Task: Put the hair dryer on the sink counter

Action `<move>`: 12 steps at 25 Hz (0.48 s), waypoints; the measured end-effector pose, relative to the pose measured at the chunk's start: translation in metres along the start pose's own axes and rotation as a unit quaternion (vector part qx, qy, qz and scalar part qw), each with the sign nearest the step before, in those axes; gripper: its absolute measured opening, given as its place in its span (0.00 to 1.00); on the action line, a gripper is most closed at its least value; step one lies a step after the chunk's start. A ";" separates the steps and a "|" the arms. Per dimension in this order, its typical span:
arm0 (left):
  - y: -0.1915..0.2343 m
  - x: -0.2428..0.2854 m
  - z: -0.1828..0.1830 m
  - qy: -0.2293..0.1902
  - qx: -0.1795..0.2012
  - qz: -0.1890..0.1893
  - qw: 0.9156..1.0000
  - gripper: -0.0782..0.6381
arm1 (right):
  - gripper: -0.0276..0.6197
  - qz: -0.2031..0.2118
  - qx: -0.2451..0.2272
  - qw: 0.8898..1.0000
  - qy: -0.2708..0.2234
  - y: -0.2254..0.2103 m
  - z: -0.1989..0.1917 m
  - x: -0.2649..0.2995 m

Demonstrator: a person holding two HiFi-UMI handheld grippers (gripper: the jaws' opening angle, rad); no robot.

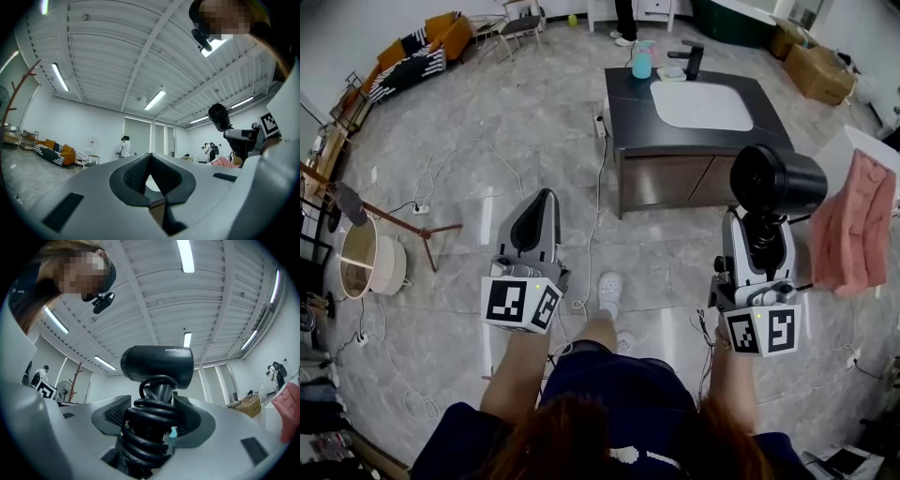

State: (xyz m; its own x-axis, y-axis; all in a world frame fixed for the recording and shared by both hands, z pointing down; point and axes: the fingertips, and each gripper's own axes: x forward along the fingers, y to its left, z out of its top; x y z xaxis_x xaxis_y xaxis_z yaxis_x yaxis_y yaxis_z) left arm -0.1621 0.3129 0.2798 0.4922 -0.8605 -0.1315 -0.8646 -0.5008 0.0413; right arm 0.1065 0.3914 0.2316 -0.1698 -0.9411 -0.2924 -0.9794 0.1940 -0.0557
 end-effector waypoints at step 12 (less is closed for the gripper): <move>0.049 0.161 -0.009 -0.010 -0.004 -0.014 1.000 0.13 | 0.50 0.016 -0.010 1.000 -0.002 -0.046 -0.027 0.152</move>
State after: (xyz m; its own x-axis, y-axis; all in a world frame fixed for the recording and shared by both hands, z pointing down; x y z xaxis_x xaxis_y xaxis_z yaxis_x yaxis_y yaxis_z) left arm -0.1247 0.1490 0.2698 0.5147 -0.8437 -0.1525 -0.8492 -0.5262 0.0452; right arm 0.1233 0.2322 0.2157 -0.2002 -0.9336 -0.2972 -0.9756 0.2178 -0.0270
